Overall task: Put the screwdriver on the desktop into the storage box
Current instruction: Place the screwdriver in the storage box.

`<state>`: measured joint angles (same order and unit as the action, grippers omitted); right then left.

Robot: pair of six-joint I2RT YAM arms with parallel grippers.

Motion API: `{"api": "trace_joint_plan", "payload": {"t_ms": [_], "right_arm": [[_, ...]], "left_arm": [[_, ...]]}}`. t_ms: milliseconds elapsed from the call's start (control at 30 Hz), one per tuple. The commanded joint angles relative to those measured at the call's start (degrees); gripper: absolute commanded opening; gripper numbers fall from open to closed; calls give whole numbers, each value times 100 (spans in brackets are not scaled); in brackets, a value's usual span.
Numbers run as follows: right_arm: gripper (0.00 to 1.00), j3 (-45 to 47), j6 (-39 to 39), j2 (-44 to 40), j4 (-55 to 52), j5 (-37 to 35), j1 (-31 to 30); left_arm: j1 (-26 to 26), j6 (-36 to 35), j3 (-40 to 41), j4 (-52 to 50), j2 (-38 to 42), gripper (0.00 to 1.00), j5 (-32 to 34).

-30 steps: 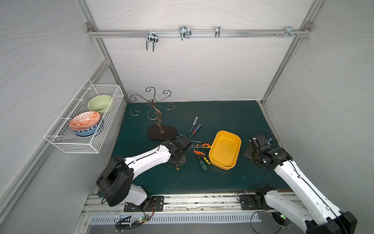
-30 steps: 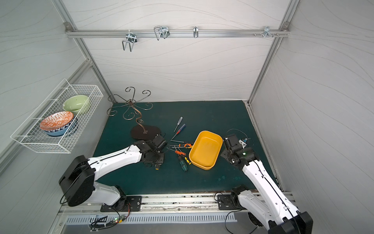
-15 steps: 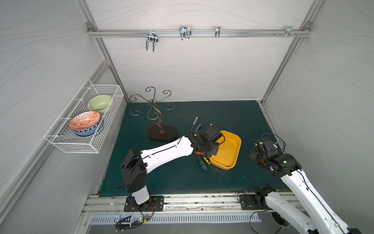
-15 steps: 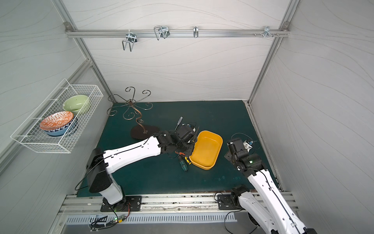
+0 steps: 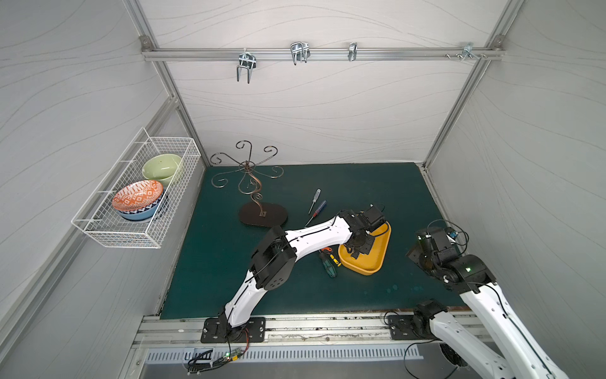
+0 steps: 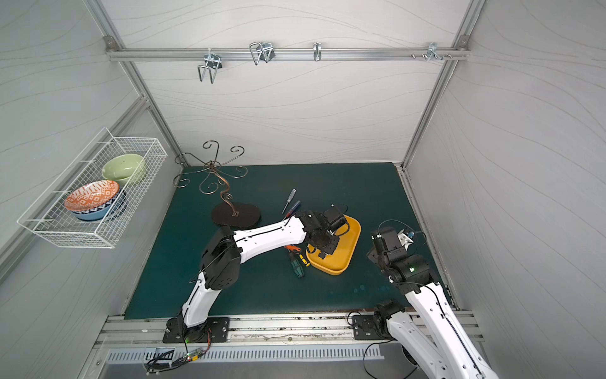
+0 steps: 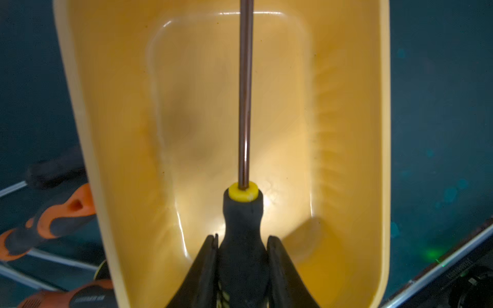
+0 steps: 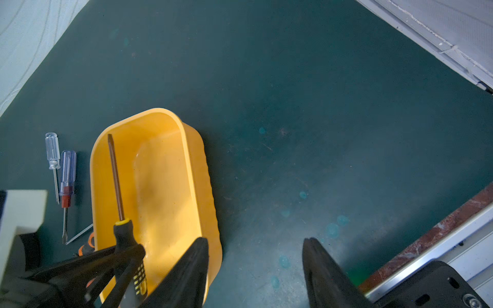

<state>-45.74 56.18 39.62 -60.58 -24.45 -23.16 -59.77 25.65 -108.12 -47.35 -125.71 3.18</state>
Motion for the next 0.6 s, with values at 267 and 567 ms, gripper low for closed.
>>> {"api": "trace_joint_plan", "payload": {"t_ms": [267,567], "right_arm": [[59,25,86,-41,-182,-172,26],[60,-166,-162,-41,-221,-247,31]], "left_arm": [[6,-7,-511,-189,-489,42,306],[-3,125,35,473,546,49,550]]}}
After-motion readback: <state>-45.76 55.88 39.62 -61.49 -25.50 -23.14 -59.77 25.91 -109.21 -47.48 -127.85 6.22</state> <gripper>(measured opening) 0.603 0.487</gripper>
